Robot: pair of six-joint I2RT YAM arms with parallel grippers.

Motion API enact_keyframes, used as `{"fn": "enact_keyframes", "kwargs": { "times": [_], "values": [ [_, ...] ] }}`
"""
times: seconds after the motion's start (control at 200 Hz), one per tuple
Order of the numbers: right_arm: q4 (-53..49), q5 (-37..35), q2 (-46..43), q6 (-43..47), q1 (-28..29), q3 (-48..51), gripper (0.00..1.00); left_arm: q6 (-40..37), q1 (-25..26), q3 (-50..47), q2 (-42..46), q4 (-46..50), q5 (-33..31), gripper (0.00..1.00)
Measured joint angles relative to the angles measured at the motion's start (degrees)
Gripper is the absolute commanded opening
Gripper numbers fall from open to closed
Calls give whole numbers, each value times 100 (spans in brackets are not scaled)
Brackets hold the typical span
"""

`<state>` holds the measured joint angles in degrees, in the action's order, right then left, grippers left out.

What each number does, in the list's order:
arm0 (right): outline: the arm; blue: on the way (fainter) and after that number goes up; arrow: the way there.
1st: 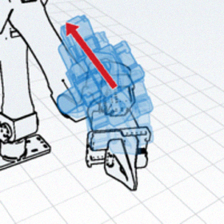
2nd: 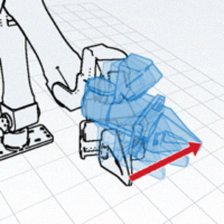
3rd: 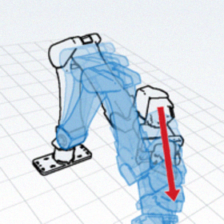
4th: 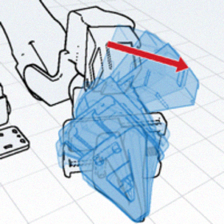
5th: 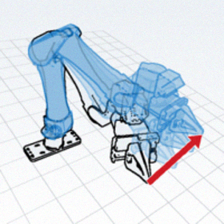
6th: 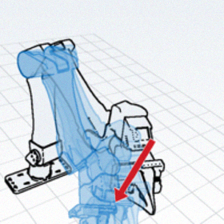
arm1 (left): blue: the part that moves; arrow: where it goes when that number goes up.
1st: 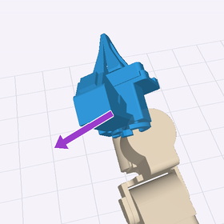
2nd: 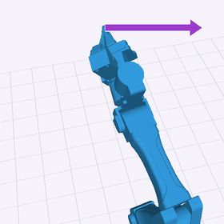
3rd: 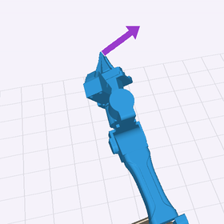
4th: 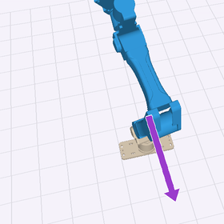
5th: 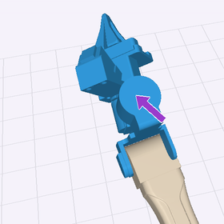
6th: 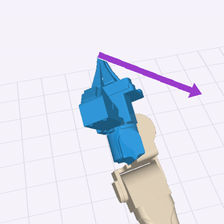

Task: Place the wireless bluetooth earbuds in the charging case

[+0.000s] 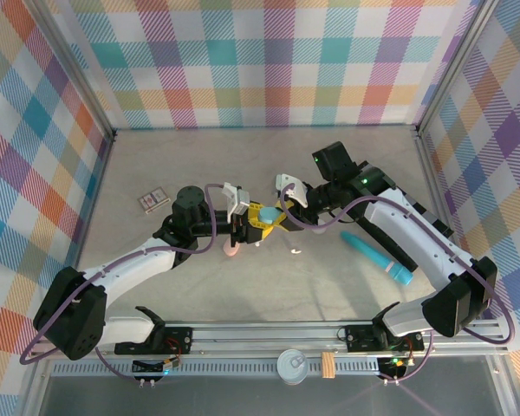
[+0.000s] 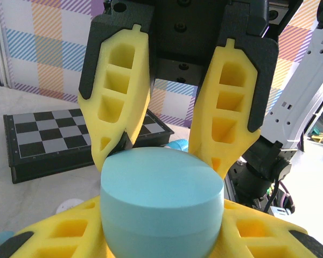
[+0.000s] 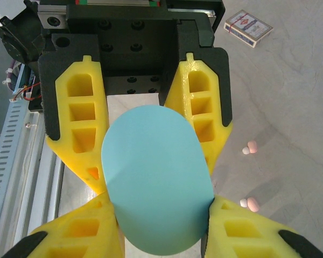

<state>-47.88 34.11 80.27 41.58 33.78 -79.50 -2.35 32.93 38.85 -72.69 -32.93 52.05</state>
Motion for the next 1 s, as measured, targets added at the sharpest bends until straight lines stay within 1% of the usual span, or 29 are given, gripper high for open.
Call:
{"fn": "enact_keyframes", "kwargs": {
  "times": [0.05,0.12,0.175,0.33,0.53,1.0],
  "values": [
    [4,0,0,0,0,0,36,0,0,0,0,-2,-2,32],
    [20,2,0,0,0,0,44,0,2,0,0,-9,2,32],
    [26,0,-2,0,0,2,46,0,2,0,0,-20,13,32],
    [26,2,-28,4,4,7,46,0,2,0,0,-44,63,32],
    [22,2,-90,63,2,33,48,-2,11,0,0,-68,94,32],
    [74,44,-310,146,-87,81,48,-4,11,0,0,-98,149,32]
  ]
}}
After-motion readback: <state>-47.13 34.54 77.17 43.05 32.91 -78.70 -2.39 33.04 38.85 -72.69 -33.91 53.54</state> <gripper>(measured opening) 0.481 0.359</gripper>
